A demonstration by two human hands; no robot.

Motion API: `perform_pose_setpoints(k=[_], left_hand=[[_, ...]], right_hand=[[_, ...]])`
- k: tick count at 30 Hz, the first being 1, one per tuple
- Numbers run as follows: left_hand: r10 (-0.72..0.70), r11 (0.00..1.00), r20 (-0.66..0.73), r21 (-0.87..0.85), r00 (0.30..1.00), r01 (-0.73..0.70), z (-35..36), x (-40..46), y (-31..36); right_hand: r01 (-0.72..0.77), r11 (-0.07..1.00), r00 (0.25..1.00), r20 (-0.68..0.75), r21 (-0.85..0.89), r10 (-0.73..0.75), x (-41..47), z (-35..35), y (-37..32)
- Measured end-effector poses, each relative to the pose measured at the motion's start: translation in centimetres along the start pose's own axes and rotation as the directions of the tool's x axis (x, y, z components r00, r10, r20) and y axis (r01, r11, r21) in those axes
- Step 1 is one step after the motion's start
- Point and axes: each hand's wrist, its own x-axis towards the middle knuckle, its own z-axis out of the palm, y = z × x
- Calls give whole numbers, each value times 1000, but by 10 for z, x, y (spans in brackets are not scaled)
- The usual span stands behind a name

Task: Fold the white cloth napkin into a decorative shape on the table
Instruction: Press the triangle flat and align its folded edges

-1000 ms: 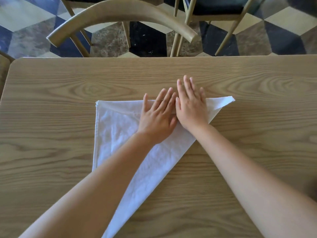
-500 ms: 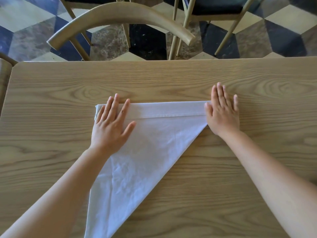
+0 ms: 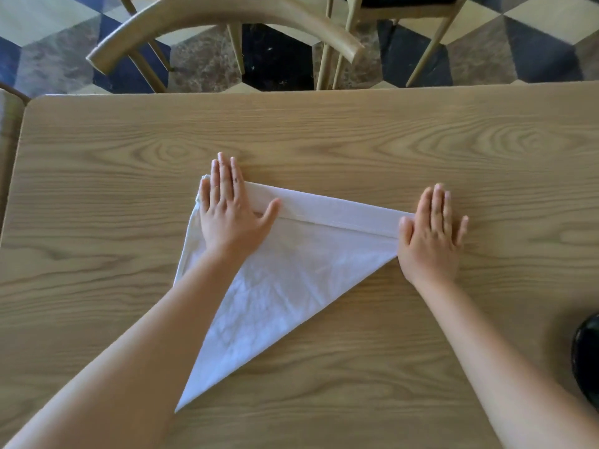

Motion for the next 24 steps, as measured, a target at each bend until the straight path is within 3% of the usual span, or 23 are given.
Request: perform_pose_setpoints(k=[7, 13, 19, 24], left_hand=[[342, 937, 89, 36, 935, -346, 8, -41, 31], [520, 846, 152, 42, 841, -531, 16, -79, 64], [552, 824, 150, 53, 820, -564, 18, -92, 69], [496, 866, 113, 7, 861, -499, 16, -114, 65]], right_hand=[[-279, 958, 958, -43, 69, 283, -133, 3, 43], [-399, 914, 916, -17, 70, 401, -219, 2, 72], [-386, 898, 919, 4, 213, 394, -248, -9, 81], [-312, 923, 937, -86, 225, 338, -249, -31, 101]])
